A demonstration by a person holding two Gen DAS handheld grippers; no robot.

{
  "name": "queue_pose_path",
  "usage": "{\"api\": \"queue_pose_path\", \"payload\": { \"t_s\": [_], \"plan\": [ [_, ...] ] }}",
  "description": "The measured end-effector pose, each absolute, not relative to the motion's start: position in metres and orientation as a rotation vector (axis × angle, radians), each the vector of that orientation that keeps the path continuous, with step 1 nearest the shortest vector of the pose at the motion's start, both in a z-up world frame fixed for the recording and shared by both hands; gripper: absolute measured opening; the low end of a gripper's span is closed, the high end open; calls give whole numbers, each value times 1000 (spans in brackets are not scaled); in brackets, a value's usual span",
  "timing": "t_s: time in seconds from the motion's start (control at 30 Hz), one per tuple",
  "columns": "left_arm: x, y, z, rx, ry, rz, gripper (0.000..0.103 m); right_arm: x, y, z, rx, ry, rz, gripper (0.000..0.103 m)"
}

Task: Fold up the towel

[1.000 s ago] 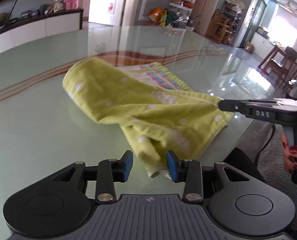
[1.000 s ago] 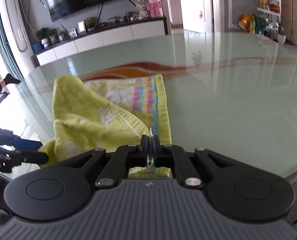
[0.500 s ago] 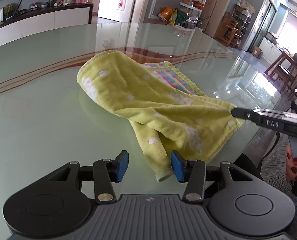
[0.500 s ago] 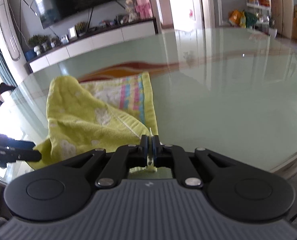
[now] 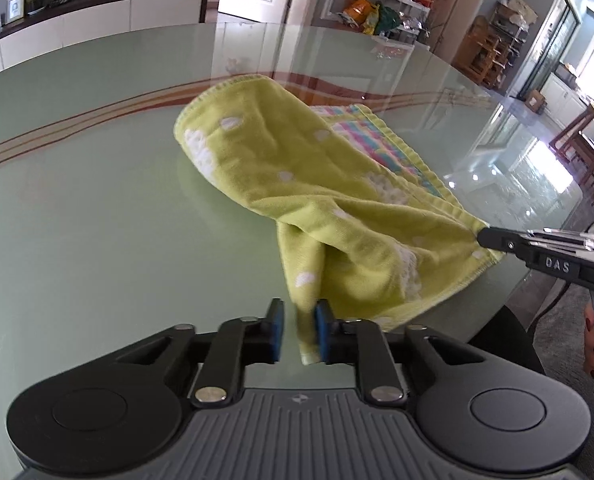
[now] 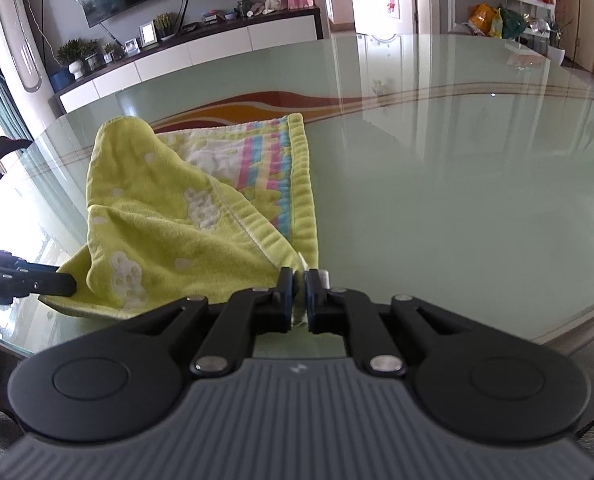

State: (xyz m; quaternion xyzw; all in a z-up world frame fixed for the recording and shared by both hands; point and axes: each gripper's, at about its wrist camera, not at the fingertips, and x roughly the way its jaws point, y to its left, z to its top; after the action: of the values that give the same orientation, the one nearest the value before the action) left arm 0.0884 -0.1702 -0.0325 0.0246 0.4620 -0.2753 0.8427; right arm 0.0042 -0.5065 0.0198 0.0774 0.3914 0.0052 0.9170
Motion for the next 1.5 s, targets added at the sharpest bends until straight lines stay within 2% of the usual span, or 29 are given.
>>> {"api": "queue_pose_path", "payload": {
  "t_s": [0.07, 0.3, 0.37, 0.43, 0.53, 0.93, 1.0, 1.03, 1.07, 1.1, 1.27, 1.5],
  "plan": [
    [84, -176, -31, 78, 972, -587, 12, 6, -511, 19, 151, 798, 5, 27],
    [84, -177, -31, 45, 997, -592, 13, 38, -520, 56, 154, 704, 102, 28],
    [84, -176, -31, 31, 1003, -594, 17, 60, -508, 60, 107, 705, 168, 28],
    [85, -176, -31, 13, 1007, -597, 33, 84, -492, 59, 48, 719, 236, 27],
    [84, -174, -28, -17, 1000, -593, 45, 118, -464, 50, -55, 750, 312, 26],
    [108, -169, -26, -3, 1034, -526, 46, 164, -421, 17, -154, 865, 428, 26],
    [111, -172, -26, 10, 1035, -532, 46, 163, -415, 17, -179, 852, 425, 20],
    [112, -172, -26, 14, 1035, -534, 46, 161, -413, 16, -188, 844, 431, 12],
    [113, -173, -26, 18, 1035, -536, 46, 159, -411, 16, -198, 836, 436, 7],
    [115, -172, -25, 18, 1036, -536, 46, 155, -407, 18, -226, 813, 428, 6],
    [121, -168, -23, 4, 1028, -530, 47, 143, -413, 31, -280, 697, 369, 5],
    [130, -166, -15, 13, 993, -521, 53, 145, -450, 51, -223, 650, 250, 5]
  ]
}}
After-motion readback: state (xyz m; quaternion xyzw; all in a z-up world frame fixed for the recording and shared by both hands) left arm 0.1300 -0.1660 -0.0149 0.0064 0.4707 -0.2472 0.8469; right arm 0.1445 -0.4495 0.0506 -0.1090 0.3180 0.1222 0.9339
